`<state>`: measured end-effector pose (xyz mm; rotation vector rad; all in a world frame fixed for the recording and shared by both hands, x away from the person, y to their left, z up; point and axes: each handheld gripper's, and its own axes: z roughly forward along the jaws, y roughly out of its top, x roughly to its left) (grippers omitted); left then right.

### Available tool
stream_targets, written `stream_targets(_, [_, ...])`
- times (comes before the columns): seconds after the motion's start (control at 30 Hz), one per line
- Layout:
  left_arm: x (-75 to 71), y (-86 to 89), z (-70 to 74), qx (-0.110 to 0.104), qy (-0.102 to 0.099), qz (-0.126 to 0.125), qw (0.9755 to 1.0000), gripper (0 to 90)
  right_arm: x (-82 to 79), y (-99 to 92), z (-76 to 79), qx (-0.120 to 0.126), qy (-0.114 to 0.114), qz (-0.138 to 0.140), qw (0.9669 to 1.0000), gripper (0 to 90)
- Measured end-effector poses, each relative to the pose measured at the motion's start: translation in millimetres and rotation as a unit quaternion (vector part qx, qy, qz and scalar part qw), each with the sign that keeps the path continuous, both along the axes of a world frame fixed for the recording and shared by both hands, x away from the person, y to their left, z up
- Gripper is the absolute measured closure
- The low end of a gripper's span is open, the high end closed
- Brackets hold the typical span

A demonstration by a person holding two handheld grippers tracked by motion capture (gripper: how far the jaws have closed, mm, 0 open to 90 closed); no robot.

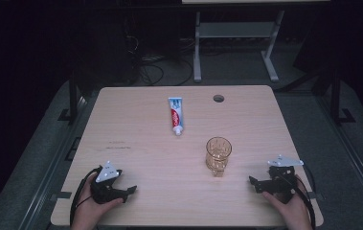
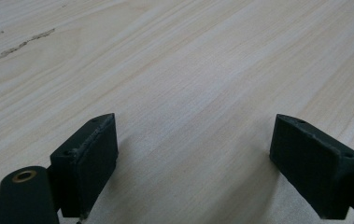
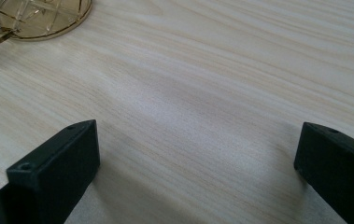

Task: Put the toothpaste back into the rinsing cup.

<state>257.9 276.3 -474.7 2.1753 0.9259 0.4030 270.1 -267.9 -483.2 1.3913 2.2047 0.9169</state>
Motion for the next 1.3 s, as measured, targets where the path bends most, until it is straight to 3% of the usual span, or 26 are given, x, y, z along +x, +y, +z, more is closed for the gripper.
stream_targets(0.1, [0.1, 0.9, 0.9, 0.002, 0.0, -0.001, 1.0, 16.1, 0.0, -0.1, 0.0, 0.0, 0.0, 0.001, 1.0, 0.0])
stream_targets(0.13, [-0.1, 1.5, 2.3, -0.001, 0.003, -0.003, 1.0, 23.4, 0.1, -0.1, 0.0, 0.0, -0.001, 0.001, 1.0, 0.0])
stream_targets(0.37, [1.2, -1.2, 10.9, -0.011, 0.006, -0.006, 0.9999, 32.5, 0.1, -0.1, -0.2, 0.0, -0.002, 0.001, 1.0, 0.0])
stream_targets(0.4, [2.7, -2.3, 14.0, -0.011, 0.011, -0.011, 0.9998, 41.9, 0.0, 0.1, -0.2, 0.001, -0.002, -0.001, 1.0, 0.0])
stream_targets(0.47, [3.8, -3.4, 16.8, -0.015, 0.013, -0.011, 0.9997, 44.4, 0.0, 0.1, -0.2, 0.0, -0.001, -0.001, 1.0, 0.0])
stream_targets(0.53, [6.4, -5.3, 20.7, -0.023, 0.018, -0.015, 0.9995, 55.5, 0.0, 0.0, -0.2, 0.0, -0.001, 0.0, 1.0, 0.0])
stream_targets(0.7, [14.3, -12.6, 27.0, -0.032, 0.032, -0.028, 0.9986, 70.7, 0.0, 0.0, -0.2, 0.0, -0.001, 0.0, 1.0, 0.0])
stream_targets(0.77, [15.7, -13.9, 28.3, -0.033, 0.035, -0.029, 0.9984, 73.1, 0.0, 0.0, -0.2, 0.0, -0.002, 0.0, 1.0, 0.0])
stream_targets(0.9, [21.8, -18.4, 34.8, -0.041, 0.05, -0.03, 0.9974, 89.8, 0.0, 0.0, -0.2, 0.0, -0.001, 0.0, 1.0, 0.0])
stream_targets(1.0, [27.4, -22.5, 39.4, -0.035, 0.056, -0.034, 0.9972, 90.0, 0.0, 0.0, -0.2, 0.0, -0.001, 0.0, 1.0, 0.0])
stream_targets(1.3, [50.3, -39.8, 54.0, -0.046, 0.053, -0.044, 0.9966, 90.0, 0.0, 0.0, -0.2, 0.0, -0.001, 0.0, 1.0, 0.0])
